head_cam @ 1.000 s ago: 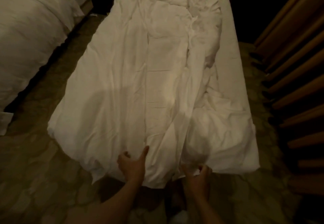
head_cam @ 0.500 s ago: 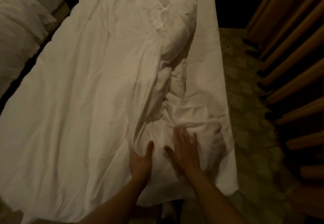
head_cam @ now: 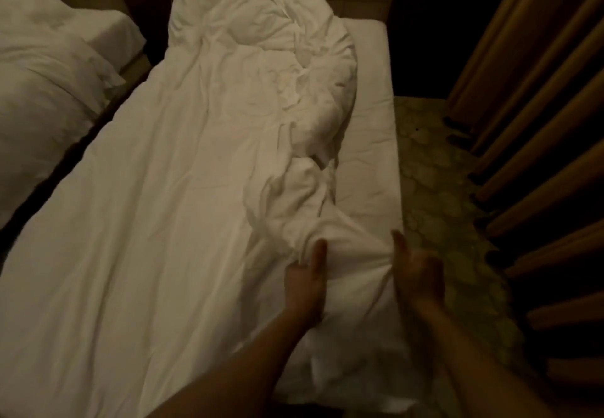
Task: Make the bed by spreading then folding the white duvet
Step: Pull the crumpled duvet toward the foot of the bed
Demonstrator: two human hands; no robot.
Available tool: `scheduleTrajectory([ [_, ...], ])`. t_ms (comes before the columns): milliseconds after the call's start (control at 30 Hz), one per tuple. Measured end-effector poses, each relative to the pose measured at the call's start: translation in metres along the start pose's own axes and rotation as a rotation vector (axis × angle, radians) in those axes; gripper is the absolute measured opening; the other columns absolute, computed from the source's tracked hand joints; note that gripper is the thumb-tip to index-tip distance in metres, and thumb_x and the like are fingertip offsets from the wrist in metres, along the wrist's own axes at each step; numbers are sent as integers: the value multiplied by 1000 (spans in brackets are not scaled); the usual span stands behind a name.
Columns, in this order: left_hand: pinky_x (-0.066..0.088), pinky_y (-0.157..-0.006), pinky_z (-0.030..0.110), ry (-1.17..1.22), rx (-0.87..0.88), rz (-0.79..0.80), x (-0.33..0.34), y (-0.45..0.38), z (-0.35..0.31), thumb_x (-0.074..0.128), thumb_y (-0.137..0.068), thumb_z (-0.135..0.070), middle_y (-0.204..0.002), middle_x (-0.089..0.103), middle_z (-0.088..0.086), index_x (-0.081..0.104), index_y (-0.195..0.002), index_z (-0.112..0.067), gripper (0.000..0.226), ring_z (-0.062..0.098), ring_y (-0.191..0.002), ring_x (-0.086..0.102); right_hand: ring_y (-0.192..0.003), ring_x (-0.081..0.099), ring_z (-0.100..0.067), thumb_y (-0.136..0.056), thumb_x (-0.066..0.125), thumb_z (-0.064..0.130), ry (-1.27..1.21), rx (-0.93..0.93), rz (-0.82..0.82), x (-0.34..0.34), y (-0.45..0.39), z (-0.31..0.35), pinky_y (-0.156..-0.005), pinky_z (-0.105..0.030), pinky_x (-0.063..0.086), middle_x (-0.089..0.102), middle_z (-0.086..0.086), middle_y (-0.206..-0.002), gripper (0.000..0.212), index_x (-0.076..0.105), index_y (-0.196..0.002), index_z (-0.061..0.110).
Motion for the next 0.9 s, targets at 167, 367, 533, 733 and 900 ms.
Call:
scheduleTrajectory([
  [167,46,-93,18,121,128,265,98,20,-100,54,-74,-77,-116,66,-8,62,-123,-19,77,7,-106,61,-72,61,-43,-99,22,60,-150,134,-351,-159,-65,-15,-86,-44,40,55,-27,-58,75,50,-50,10],
  [367,50,-74,29,-107,56,318,132,12,-60,52,-76,-84,-96,70,5,67,-104,-6,84,20,-88,66,-85,63,-41,-106,25,52,25,236,-199,-142,-31,-52,-79,-40,41,68,-28,-85,72,71,-82,4],
  [533,47,-100,34,-374,-49,172,69,-21,69,68,-73,-76,-137,60,7,50,-141,-15,94,29,-124,58,-93,65,-35,-84,10,77,105,256,267,-8,45,-71,-76,-38,46,70,-13,-97,82,63,-85,15],
  [733,45,-108,43,-413,-159,104,0,-34,120,70,-66,-80,-153,42,16,28,-152,-3,123,33,-136,47,-116,53,-26,-86,32,80,93,282,489,52,94,-43,-91,-42,44,54,-2,-122,72,54,-116,19],
  [900,41,-112,47,-483,-42,59,-99,-46,97,66,-68,-81,-154,39,15,28,-155,-7,121,31,-138,44,-139,33,-28,-85,41,80,87,261,515,55,112,22,-109,-49,36,29,-3,-153,91,27,-150,18],
])
Point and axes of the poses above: each hand's wrist, its own y-axis away from the middle knuckle, its own x-axis out of the palm, z = x × y, the point moved 5 cm from there along -y, towards the middle knuckle
